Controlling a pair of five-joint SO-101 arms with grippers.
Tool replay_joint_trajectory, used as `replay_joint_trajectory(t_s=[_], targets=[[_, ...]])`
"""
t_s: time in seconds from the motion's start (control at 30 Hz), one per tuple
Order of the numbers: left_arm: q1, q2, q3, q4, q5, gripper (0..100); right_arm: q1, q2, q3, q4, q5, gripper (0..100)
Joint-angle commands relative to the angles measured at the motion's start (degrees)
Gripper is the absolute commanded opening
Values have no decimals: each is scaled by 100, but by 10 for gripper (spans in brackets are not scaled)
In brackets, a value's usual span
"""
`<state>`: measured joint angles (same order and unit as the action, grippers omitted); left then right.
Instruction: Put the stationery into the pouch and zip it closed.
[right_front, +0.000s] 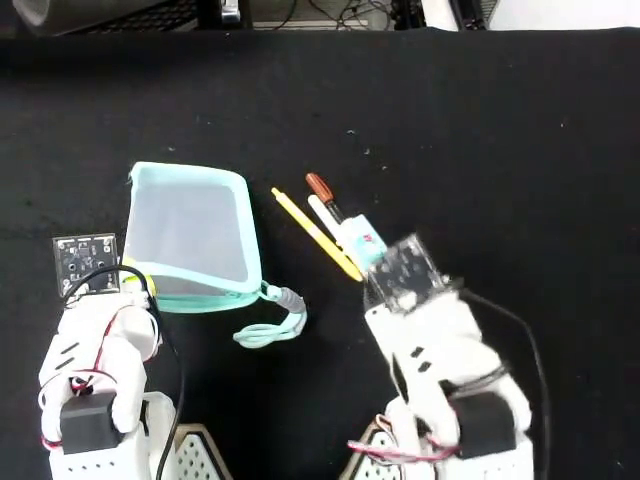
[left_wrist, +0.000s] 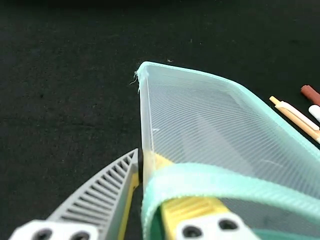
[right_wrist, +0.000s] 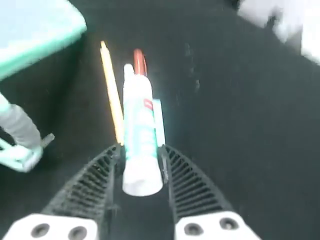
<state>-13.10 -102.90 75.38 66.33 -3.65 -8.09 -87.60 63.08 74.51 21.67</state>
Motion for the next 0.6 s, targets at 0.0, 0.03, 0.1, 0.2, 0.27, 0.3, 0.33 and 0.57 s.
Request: replay_joint_trajectory(t_s=[0.0, 0.03, 0.1, 0.2, 0.27, 0.3, 0.33, 0.57], targets=[[22, -35, -303, -62, 35, 30, 809, 1974, -1051, 114, 88, 14], [22, -44, -303, -62, 35, 30, 1081, 2545, -1297, 176, 132, 14], [22, -62, -303, -62, 35, 30, 1635, 3662, -1763, 369, 378, 13], [22, -62, -303, -62, 35, 30, 2391, 4927, -2202, 563, 800, 13], [22, -62, -303, -62, 35, 30, 2690, 5385, -2185, 563, 1169, 13], [22, -53, -303, -62, 35, 30, 2769, 5508, -2114, 536, 1354, 13], [22, -35, -303, -70, 35, 30, 2822, 5578, -2000, 457, 1530, 13], [31, -35, -303, -62, 35, 30, 2866, 5604, -760, -510, 2110, 16]])
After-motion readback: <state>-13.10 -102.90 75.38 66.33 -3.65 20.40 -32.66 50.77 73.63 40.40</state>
